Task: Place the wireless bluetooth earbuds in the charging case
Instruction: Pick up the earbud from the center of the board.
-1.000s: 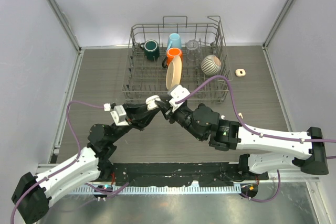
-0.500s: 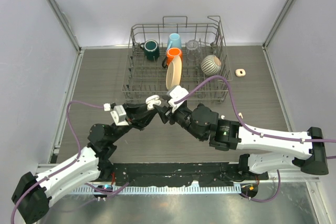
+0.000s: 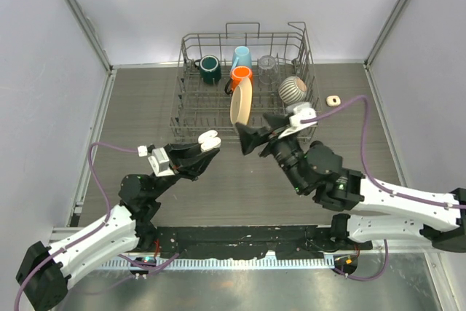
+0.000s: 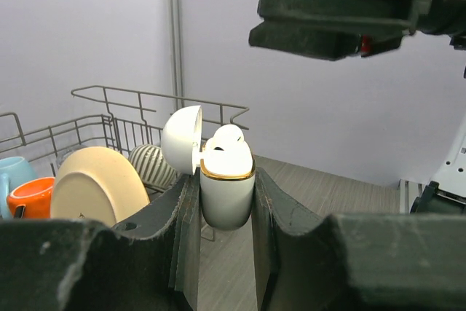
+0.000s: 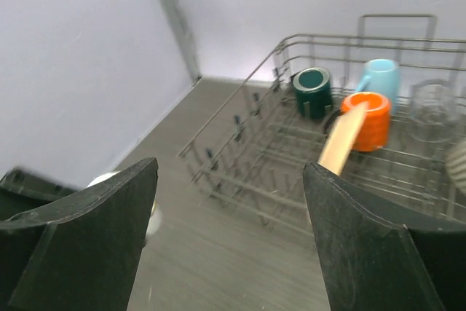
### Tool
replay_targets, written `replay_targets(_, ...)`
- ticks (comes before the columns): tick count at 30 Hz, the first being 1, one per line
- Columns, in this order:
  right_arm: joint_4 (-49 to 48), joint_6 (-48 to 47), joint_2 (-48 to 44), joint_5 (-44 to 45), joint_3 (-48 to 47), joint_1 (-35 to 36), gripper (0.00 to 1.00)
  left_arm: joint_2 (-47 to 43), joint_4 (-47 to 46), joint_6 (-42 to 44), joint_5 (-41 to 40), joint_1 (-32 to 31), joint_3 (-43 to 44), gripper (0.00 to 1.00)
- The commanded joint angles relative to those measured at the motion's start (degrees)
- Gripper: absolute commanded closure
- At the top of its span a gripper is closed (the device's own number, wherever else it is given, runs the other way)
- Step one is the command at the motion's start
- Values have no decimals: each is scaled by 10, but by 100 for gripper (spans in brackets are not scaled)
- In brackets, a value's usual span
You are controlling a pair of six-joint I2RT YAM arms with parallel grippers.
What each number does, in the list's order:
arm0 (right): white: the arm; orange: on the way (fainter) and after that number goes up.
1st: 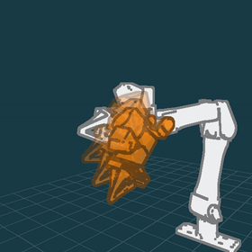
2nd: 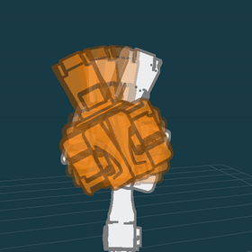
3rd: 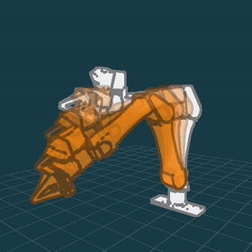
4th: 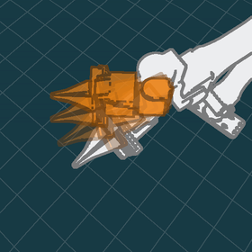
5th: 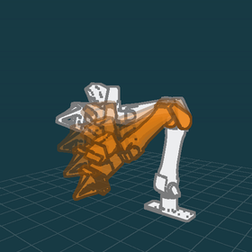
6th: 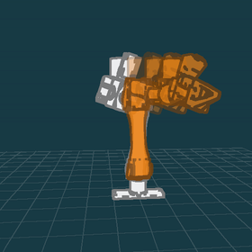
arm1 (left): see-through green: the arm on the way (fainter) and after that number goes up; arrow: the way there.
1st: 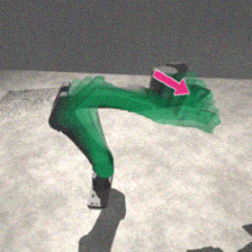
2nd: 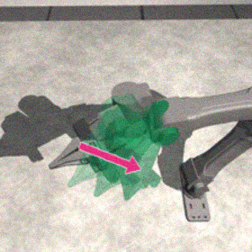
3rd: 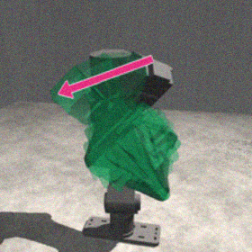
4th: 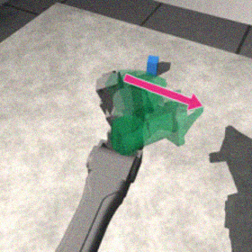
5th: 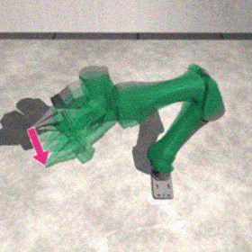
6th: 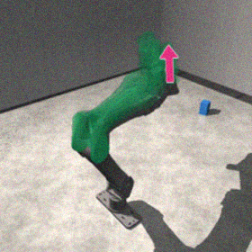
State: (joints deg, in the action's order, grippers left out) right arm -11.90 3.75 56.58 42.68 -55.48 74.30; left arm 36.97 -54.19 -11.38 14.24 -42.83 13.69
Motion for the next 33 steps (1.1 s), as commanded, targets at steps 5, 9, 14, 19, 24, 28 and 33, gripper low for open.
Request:
replay_targets(5,283,189,-32,94,-84,-126,11,-7,-64,-1,-2,1,-7,100)
replay_targets(9,421,282,-30,56,-100,-195,8,-14,-74,-3,3,1,-13,100)
replay_targets(14,570,420,-27,42,-73,-258,8,-23,-76,-9,4,1,-21,100)
replay_targets(19,567,438,-73,25,0,-270,15,-42,-57,-7,1,1,-21,100)
replay_targets(24,562,482,-120,5,94,-296,18,-54,-38,1,-2,1,-19,100)
replay_targets(28,525,508,-125,-21,158,-317,18,-53,-37,3,-2,1,-18,100)
replay_targets(33,464,489,-85,-101,197,-393,17,-51,-2,7,17,1,-3,100)
